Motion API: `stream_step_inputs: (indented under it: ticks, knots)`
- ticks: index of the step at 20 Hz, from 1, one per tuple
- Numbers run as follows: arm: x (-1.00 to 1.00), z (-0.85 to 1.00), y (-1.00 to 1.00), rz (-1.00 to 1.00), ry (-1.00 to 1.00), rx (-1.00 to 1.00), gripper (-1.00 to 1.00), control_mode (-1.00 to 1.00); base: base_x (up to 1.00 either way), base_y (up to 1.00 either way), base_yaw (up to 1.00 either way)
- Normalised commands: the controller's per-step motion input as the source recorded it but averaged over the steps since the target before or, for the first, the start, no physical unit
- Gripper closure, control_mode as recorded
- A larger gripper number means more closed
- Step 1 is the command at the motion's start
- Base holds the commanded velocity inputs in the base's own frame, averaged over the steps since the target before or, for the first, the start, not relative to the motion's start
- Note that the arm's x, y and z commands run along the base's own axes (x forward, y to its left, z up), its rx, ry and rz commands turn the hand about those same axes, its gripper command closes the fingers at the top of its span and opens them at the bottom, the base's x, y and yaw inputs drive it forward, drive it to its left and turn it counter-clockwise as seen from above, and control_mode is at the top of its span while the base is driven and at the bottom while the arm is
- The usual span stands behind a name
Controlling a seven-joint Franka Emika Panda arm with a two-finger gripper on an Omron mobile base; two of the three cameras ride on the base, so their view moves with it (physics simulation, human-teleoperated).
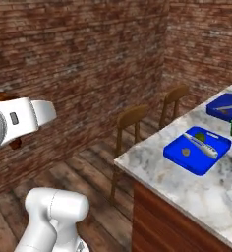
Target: Gather the lime and garlic from the fridge and place them on a tray on the dining counter. Then gather the chicken drumsticks from the fridge and place them on the other tray.
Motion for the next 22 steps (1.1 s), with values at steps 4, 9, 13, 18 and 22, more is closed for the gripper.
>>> stream_step_inputs:
  ticks: [4,9,13,18,22]
  knots:
    - [0.0,0.0,0.0,0.0,0.0,0.0,1.0,1.0,0.72,1.0,-0.33]
    - [0.0,0.0,0.0,0.0,0.0,0.0,1.0,1.0,1.0,1.0,-0.35]
    - [0.0,0.0,0.0,0.0,0.0,0.0,1.0,1.0,1.0,1.0,-0.41]
    - [0.0,0.0,0.0,0.0,0.0,0.0,1.0,1.0,0.67,0.83,-0.66]
    - [0.0,0.0,0.0,0.0,0.0,0.0,1.0,1.0,0.31,0.57,-0.8]
